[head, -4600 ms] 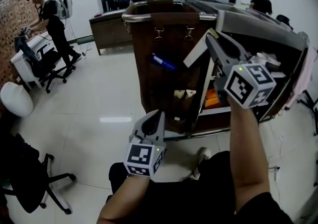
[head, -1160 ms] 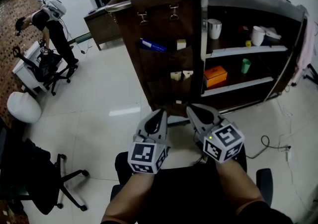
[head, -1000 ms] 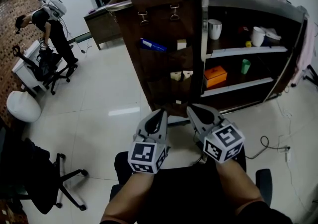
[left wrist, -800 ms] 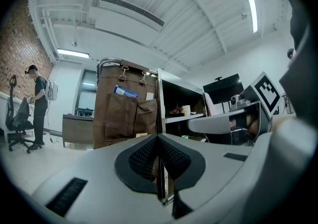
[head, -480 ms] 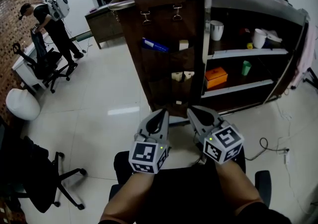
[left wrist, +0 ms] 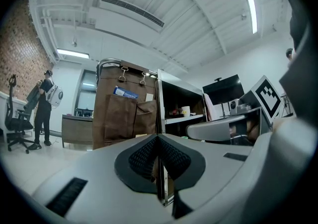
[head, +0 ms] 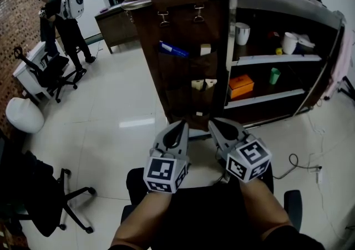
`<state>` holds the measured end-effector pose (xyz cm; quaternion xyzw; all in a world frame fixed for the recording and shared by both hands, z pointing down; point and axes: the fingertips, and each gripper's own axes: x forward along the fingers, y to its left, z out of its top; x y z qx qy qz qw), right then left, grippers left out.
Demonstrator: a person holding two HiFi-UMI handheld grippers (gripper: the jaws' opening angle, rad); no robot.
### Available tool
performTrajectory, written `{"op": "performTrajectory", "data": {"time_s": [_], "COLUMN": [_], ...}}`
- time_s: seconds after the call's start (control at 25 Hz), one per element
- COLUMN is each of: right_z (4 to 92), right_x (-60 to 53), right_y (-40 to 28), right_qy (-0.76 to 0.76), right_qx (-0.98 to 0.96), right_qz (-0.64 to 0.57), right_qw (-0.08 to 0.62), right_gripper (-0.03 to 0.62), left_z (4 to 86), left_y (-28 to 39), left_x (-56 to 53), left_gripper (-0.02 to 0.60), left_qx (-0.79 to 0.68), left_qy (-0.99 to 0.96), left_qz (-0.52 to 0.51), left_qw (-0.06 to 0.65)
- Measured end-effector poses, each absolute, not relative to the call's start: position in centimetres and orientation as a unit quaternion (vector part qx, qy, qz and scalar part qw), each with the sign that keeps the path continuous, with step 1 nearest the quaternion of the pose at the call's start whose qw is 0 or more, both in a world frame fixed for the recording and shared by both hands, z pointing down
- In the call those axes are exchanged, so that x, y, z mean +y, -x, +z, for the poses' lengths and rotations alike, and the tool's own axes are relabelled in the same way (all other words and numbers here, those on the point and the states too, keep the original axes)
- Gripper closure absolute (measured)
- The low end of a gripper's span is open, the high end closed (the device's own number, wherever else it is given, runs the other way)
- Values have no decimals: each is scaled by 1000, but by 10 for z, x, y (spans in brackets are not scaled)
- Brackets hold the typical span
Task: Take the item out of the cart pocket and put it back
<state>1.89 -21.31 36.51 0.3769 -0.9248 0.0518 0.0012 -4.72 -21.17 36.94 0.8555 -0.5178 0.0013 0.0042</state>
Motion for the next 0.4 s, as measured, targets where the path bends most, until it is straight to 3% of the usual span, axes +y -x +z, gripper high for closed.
{"op": "performTrajectory", "data": {"time_s": [0.4], "right_z": [366], "right_x": [-212], "right_y": [-17], "right_qy": [-374], "right_qx": [-926], "right_qz": [53], "right_qw": [2], "right_gripper": [582], "left_z": [368], "left_y": [52], "left_x": [-213], "left_gripper": [581], "left_qx": [-521], "left_qy": [-853], "left_qz": [0], "left_qw": [2]}}
